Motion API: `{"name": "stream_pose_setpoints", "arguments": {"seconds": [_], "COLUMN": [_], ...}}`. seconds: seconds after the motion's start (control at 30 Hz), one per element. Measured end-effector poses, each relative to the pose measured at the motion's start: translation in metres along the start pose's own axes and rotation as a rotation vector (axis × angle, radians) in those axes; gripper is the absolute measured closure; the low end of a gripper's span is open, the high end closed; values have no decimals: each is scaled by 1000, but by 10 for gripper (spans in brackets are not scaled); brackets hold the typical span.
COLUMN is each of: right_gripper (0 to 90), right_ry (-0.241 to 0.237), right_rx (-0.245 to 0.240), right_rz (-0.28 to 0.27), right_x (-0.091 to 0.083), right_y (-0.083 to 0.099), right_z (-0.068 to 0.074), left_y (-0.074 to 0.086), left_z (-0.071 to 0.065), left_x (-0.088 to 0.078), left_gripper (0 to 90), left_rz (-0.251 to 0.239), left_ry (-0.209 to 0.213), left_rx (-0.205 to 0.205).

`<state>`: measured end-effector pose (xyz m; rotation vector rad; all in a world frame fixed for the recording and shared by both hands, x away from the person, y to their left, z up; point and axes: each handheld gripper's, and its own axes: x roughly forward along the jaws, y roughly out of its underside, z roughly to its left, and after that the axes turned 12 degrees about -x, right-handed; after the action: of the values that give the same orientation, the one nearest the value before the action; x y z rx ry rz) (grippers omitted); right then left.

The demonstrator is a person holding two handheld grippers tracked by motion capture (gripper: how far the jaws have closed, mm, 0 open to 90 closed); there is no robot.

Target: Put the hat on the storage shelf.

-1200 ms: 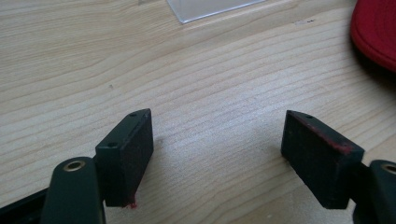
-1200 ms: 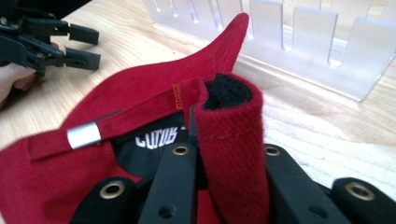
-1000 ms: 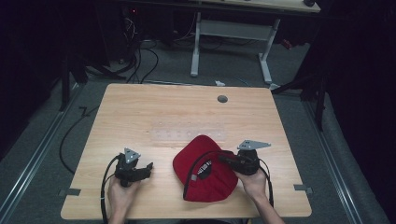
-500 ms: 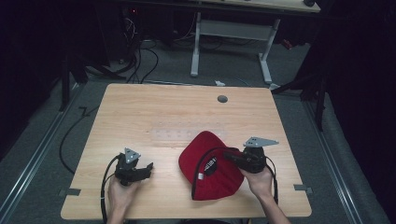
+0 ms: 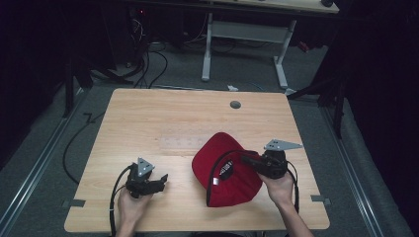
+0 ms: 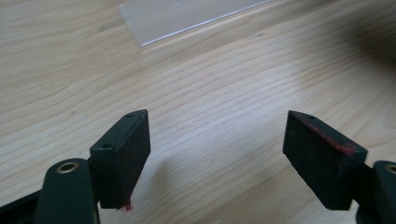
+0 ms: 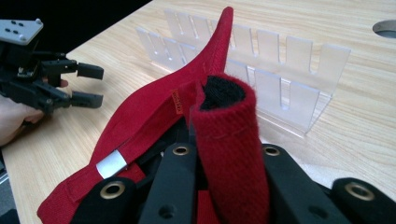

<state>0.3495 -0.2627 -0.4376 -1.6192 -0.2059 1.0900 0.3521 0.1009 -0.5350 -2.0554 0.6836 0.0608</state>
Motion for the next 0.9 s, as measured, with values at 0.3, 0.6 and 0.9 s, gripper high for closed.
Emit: {"name": "stream_pose_setpoints", "arguments": {"seconds": [0.3,0.6,0.9], "right_gripper": [839,838,838], "right_ry": [-4,-14,-21], "right_rx": [5,6,-1], "right_rz": [-10,-24,-41], "right_x": [-4,-8,-8], "right_y": [-10,-21,-31], "right_z": [-2,-2,2], "left_y": [3,11,20], "left_z": [-29,-57,-77], "left_x": [-4,-1,10], "left_gripper": [219,211,216], "left_rz": [14,45,64], "left_ry": [93,167,218], "left_rx": [36,72,71]}}
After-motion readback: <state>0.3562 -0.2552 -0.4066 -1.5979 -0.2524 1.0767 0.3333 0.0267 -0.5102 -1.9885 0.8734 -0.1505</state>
